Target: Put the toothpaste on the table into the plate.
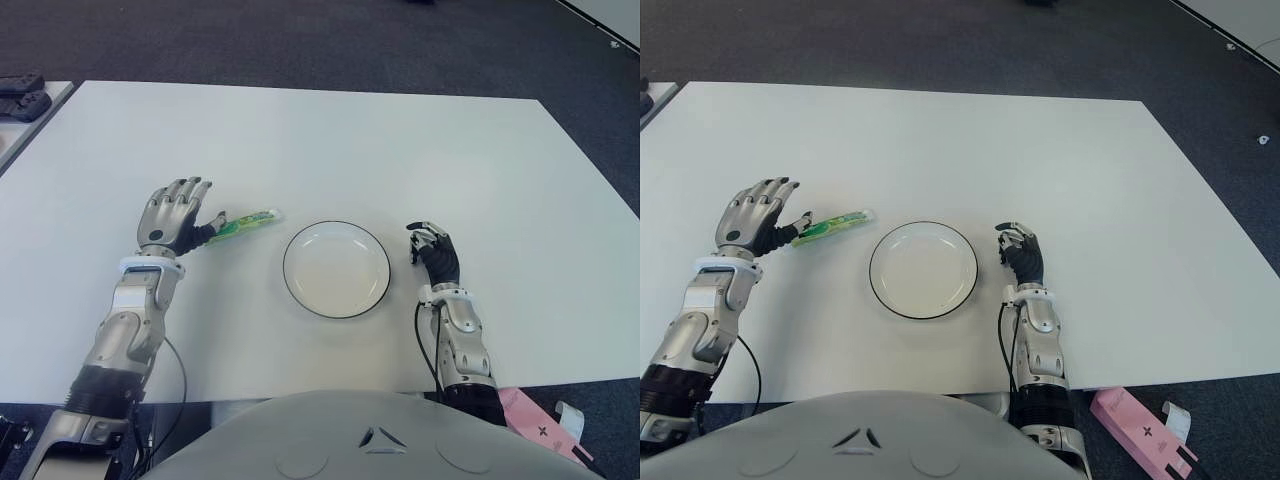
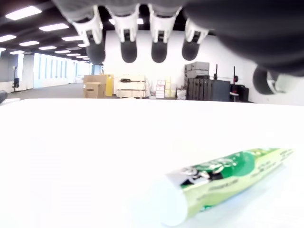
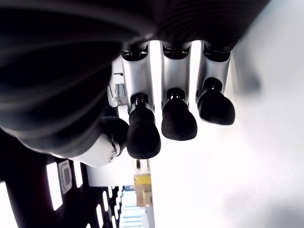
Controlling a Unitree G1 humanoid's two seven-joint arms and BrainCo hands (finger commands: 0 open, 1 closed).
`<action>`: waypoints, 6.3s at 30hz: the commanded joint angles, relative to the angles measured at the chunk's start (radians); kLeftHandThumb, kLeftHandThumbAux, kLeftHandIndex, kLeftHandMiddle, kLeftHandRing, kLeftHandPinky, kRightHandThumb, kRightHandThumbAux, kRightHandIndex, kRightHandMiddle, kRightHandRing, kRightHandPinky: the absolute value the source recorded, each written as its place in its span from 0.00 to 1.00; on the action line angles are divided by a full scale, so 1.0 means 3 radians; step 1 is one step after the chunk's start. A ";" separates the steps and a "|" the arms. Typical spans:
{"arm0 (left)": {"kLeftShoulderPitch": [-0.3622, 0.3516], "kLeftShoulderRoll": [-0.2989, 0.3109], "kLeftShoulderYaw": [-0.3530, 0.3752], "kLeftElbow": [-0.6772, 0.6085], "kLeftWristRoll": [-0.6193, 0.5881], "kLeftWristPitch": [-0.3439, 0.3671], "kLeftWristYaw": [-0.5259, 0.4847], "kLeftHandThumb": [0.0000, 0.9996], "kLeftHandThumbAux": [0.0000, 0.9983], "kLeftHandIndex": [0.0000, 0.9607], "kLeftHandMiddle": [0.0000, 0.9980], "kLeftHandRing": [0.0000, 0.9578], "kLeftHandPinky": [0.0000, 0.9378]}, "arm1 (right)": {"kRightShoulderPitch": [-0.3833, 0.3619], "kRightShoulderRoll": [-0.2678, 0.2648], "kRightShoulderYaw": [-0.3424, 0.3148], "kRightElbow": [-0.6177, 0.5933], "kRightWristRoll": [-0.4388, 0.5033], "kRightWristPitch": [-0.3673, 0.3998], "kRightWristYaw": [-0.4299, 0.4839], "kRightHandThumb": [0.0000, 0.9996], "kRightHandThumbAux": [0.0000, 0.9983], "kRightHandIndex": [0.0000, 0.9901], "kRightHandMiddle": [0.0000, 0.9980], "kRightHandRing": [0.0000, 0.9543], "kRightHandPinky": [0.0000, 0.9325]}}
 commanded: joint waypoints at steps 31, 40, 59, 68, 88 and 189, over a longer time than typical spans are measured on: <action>-0.0196 0.0753 -0.0469 0.0048 -0.0494 -0.0692 -0.1111 0.46 0.14 0.00 0.00 0.00 0.00 | 0.0121 0.0038 0.0001 -0.0045 0.0007 0.0254 -0.0064 0.70 0.73 0.44 0.80 0.84 0.86; -0.0215 0.0952 -0.0529 0.0002 -0.0786 -0.0989 -0.1497 0.50 0.16 0.00 0.00 0.00 0.00 | 0.0150 0.0055 -0.0005 -0.0088 0.0001 0.0283 -0.0102 0.70 0.73 0.44 0.80 0.83 0.86; -0.0478 0.0948 -0.0890 0.0348 -0.0773 -0.1409 -0.1680 0.49 0.16 0.00 0.00 0.00 0.07 | 0.0237 0.0076 -0.0001 -0.0141 0.0000 0.0300 -0.0126 0.70 0.73 0.44 0.79 0.83 0.85; -0.0585 0.0564 -0.1057 0.0960 -0.0649 -0.1194 -0.1215 0.53 0.19 0.00 0.00 0.01 0.19 | 0.0279 0.0085 -0.0002 -0.0169 -0.0007 0.0298 -0.0154 0.70 0.73 0.44 0.79 0.83 0.86; -0.0487 -0.0030 -0.0870 0.1707 -0.0950 -0.0704 -0.0028 0.66 0.23 0.00 0.08 0.18 0.31 | 0.0350 0.0078 -0.0020 -0.0243 0.0030 0.0306 -0.0139 0.70 0.73 0.44 0.79 0.82 0.84; -0.0731 0.0754 -0.0624 0.0694 -0.1321 -0.0697 -0.1231 0.44 0.26 0.03 0.15 0.18 0.24 | 0.0330 0.0101 -0.0041 -0.0261 0.0007 0.0369 -0.0165 0.70 0.73 0.44 0.79 0.82 0.83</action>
